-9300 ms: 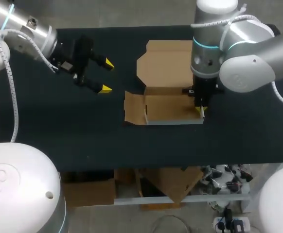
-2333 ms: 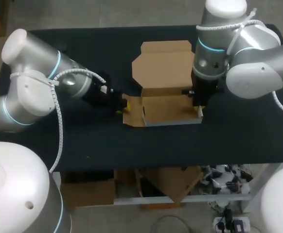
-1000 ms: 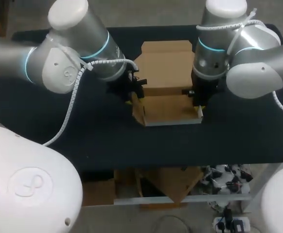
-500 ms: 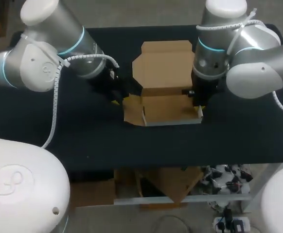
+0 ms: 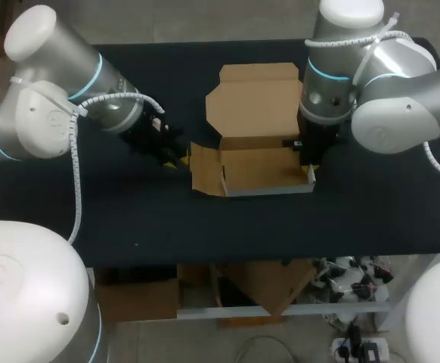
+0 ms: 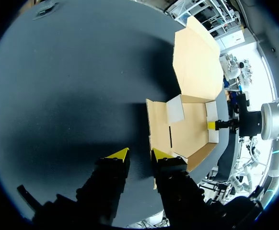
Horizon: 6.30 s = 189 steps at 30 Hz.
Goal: Assemble the packaging by folding the flat box into shape, placing the metal phone stand inside, and closing the box properly
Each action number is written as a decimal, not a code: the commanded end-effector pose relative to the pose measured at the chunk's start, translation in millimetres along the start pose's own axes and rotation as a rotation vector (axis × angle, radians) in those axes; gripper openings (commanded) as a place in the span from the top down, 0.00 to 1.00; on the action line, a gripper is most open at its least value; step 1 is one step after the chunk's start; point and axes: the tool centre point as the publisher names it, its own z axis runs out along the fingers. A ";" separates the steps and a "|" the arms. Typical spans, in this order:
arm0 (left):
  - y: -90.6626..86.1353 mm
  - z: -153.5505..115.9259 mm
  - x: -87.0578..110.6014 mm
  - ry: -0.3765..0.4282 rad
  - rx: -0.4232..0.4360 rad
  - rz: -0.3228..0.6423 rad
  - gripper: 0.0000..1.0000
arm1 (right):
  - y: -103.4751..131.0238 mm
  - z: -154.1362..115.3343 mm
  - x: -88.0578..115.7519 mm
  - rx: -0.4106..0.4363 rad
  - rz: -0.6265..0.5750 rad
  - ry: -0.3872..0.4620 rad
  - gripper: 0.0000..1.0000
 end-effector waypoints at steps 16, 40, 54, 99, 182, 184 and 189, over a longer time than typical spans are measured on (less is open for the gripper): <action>-5.0 12.3 -22.4 0.064 -0.004 -0.014 0.99 | -0.2 0.6 0.8 0.001 0.000 0.000 1.00; 1.3 43.6 -3.1 0.256 -0.004 0.006 1.00 | -0.2 0.6 0.8 0.001 0.000 0.000 1.00; 7.6 49.2 18.1 0.350 -0.008 0.039 1.00 | -0.2 0.6 0.8 0.001 0.000 0.000 1.00; 7.5 44.7 55.4 0.531 -0.013 0.059 0.65 | -0.2 0.6 0.8 0.001 0.000 0.000 1.00; -5.2 67.5 89.8 -0.117 0.035 0.003 0.67 | -0.2 0.6 0.8 0.001 0.000 0.000 1.00; -5.9 68.6 89.6 -0.154 0.037 -0.007 0.68 | -0.2 0.6 0.8 0.001 0.000 0.000 1.00; -5.2 72.3 88.0 -0.215 0.033 -0.015 0.68 | -0.2 0.6 0.8 0.001 0.000 0.000 1.00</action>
